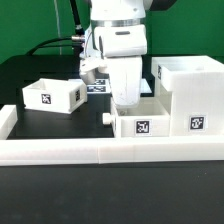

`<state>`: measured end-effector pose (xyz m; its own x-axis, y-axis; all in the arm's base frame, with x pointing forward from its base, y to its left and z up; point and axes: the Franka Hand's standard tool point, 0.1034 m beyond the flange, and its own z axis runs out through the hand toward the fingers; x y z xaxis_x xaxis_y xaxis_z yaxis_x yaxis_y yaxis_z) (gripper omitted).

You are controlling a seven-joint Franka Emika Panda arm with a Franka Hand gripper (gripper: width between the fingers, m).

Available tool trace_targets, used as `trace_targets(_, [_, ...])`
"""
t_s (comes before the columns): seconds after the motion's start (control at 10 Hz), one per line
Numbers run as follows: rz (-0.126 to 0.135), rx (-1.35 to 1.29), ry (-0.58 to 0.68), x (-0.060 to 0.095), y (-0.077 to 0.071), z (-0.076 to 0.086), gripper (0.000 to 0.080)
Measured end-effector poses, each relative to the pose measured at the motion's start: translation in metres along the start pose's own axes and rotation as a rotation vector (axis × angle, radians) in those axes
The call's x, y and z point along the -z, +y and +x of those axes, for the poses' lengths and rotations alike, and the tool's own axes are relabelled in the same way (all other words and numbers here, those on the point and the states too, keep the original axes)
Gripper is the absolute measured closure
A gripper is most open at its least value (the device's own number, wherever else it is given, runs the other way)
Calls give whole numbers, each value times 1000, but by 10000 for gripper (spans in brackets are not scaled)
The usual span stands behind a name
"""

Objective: Assemble drawer

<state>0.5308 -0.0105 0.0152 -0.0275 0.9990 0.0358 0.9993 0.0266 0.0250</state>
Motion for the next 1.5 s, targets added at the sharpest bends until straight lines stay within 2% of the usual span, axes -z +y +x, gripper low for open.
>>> trace_targets(0.2, [8, 0, 1, -3, -4, 0, 757])
trace_targets(0.9, [8, 11, -3, -4, -4, 2, 757])
trace_targets(1.5, [7, -61, -1, -4, -3, 13, 757])
